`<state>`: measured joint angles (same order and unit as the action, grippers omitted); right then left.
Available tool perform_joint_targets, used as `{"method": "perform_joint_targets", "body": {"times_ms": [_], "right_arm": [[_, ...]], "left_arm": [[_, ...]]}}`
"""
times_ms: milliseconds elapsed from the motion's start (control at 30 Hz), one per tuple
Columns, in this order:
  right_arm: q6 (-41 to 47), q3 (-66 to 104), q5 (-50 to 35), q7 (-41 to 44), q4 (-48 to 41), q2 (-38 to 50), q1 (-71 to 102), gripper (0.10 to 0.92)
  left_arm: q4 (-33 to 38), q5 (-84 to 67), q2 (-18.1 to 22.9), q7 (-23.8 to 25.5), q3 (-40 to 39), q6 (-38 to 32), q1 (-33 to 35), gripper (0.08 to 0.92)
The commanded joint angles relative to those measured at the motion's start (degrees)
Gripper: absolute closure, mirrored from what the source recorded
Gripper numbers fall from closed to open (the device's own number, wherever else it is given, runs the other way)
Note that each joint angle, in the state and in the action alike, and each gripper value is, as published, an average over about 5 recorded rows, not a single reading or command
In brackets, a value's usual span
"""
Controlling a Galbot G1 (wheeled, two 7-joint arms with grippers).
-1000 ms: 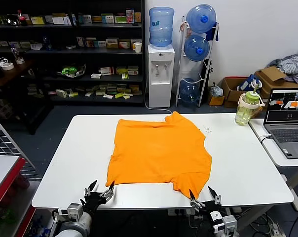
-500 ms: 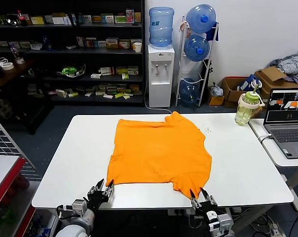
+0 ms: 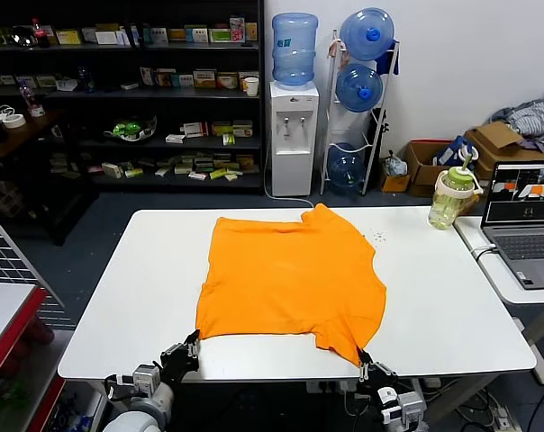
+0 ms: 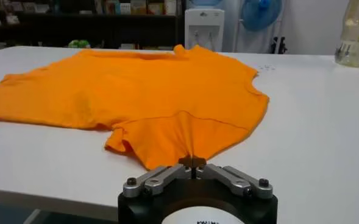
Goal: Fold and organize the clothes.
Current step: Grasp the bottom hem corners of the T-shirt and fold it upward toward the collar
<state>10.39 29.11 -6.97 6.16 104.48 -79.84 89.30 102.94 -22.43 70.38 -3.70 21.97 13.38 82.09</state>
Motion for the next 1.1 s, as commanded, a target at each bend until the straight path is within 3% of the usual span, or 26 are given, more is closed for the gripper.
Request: {"method": "perform_joint_targets", "body": {"times_ms": [33, 467, 867, 1100], "right_arm": [[-0.84, -0.03, -0.50, 0.06, 0.61, 0.02, 0.15, 0.902], [-1.35, 0.67, -2.17, -0.45, 5.74, 2.32, 5.00, 0.902], [-5.57, 4.56, -5.80, -1.36, 14.19, 6.84, 19.16, 0.902], [-6.08, 3.09, -8.21, -4.16, 12.97, 6.58, 9.90, 0.902]], "left_arm": [[0.31, 0.03, -0.11, 0.19, 0.09, 0.04, 0.08, 0.910], [3.63, -0.37, -1.89, -0.05, 0.83, 0.06, 2.69, 0.910], [13.17, -7.65, -7.27, -2.25, 3.66, 2.01, 13.49, 0.910], [16.28, -8.29, -8.38, -2.56, 4.04, 1.14, 13.81, 0.910]]}}
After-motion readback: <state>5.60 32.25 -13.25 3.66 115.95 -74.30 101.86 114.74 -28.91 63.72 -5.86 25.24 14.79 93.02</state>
